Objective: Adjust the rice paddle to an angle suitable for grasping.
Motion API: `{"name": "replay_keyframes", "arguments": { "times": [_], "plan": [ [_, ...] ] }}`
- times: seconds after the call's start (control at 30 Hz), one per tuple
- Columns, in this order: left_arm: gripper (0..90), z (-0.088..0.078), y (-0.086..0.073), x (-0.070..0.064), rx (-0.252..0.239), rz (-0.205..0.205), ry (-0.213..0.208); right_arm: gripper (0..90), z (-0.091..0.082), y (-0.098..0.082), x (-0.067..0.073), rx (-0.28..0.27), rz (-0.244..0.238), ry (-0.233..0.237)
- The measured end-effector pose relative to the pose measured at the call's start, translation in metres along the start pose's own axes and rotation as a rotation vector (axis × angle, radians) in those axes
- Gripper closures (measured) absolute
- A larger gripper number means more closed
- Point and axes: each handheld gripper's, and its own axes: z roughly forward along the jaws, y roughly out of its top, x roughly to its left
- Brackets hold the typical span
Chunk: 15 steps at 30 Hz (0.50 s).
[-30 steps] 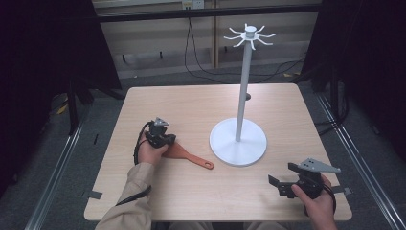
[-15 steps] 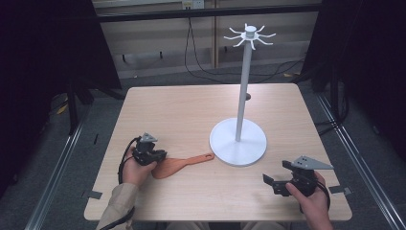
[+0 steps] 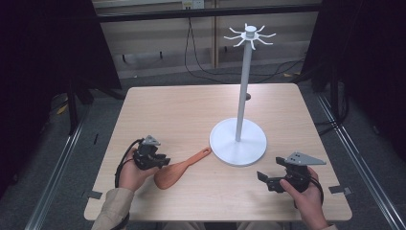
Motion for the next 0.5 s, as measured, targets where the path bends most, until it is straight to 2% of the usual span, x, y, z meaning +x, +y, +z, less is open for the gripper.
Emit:
{"name": "replay_keyframes", "arguments": {
  "times": [0.03, 0.13, 0.23, 0.4, 0.43, 0.47, 0.5],
  "plan": [
    [68.4, 0.003, 0.006, -0.003, 0.019, 0.01, -0.028, 4.0, 0.0, 0.0, 0.0, -0.001, 0.001, 0.003],
    [63.9, 0.012, 0.022, -0.013, 0.08, 0.081, -0.042, 4.0, -0.001, -0.001, 0.0, 0.001, 0.001, 0.003],
    [63.5, 0.021, 0.035, -0.021, 0.12, 0.1, -0.058, 4.0, -0.002, -0.001, 0.0, 0.002, -0.002, 0.0],
    [61.3, 0.038, 0.049, -0.032, 0.219, 0.148, -0.074, 4.0, -0.007, -0.004, -0.002, 0.004, 0.006, -0.006],
    [61.2, 0.041, 0.052, -0.033, 0.22, 0.15, -0.085, 4.0, -0.008, -0.005, -0.003, 0.002, 0.007, -0.008],
    [61.2, 0.045, 0.056, -0.034, 0.253, 0.16, -0.086, 4.0, -0.009, -0.005, -0.003, 0.003, 0.008, -0.011],
    [61.1, 0.047, 0.058, -0.036, 0.263, 0.17, -0.077, 4.0, -0.011, -0.006, -0.004, 0.001, 0.012, -0.015]
  ]
}}
